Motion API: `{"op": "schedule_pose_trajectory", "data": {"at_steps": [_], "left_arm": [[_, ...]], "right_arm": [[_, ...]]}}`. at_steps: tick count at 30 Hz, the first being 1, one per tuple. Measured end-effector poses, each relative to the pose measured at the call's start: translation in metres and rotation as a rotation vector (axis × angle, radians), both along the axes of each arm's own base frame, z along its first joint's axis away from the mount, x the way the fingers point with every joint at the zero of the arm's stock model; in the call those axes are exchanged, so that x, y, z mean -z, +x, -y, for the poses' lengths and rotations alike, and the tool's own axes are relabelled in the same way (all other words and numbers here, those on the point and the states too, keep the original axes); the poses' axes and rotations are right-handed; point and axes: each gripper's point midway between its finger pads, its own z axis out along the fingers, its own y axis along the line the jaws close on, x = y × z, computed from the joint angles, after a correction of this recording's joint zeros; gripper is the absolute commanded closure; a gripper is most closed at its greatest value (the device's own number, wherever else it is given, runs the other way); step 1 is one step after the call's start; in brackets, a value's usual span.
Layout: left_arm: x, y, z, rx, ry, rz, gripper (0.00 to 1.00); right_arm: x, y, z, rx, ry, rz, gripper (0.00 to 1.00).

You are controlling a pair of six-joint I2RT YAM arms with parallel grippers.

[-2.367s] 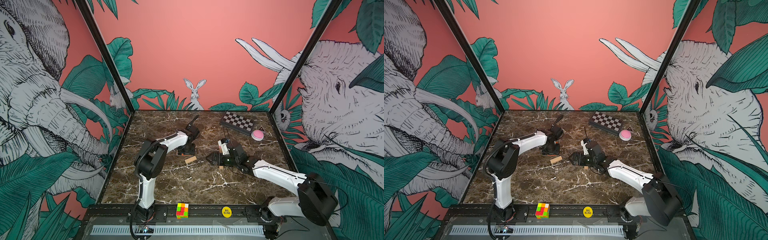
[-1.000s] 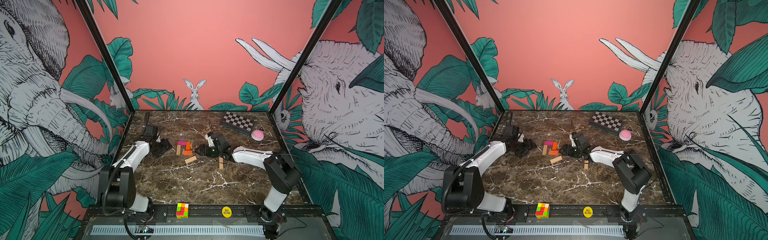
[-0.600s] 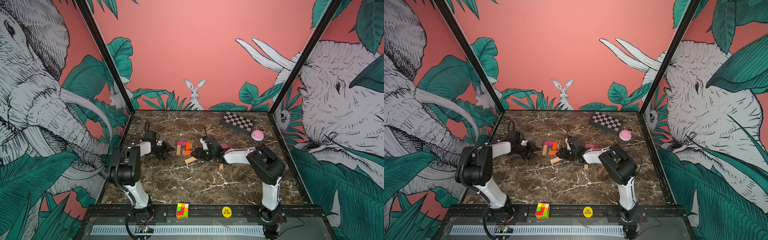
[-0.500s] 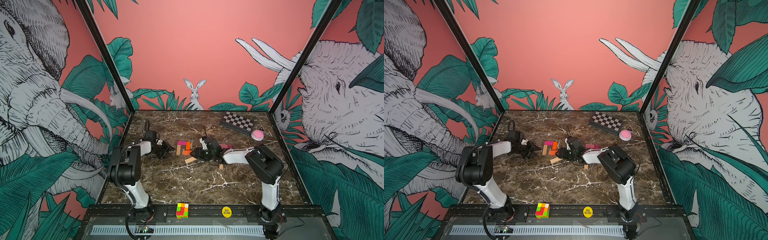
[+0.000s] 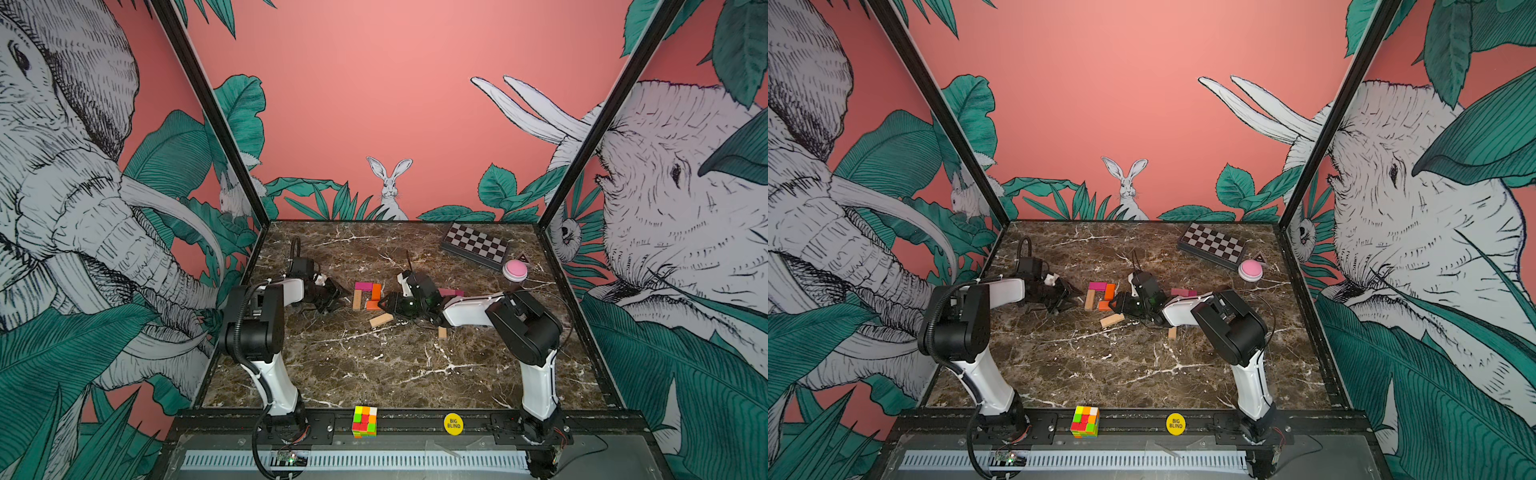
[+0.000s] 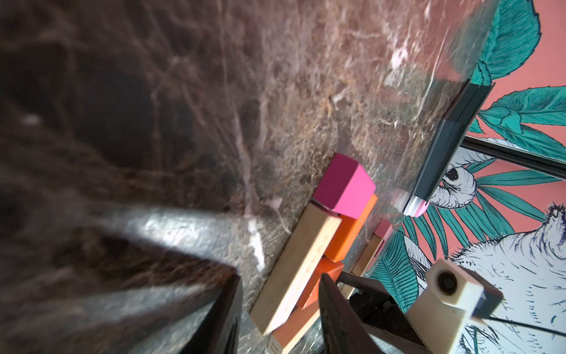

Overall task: Assemble the letter p with building blocks
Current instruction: Assemble the building block at the center of the board.

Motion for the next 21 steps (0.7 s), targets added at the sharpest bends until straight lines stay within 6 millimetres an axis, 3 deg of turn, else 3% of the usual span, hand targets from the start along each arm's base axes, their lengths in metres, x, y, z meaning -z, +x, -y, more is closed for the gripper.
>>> {"op": "schedule_pose_trajectory", "data": {"at_steps": [21], "left_arm": [[0.002,0.007,0.005,0.024,-0.035,0.017,0.57]], "right_arm": [[-0.001,0.012,-0.017,0.009,0.057,-0.017,0.43]]}}
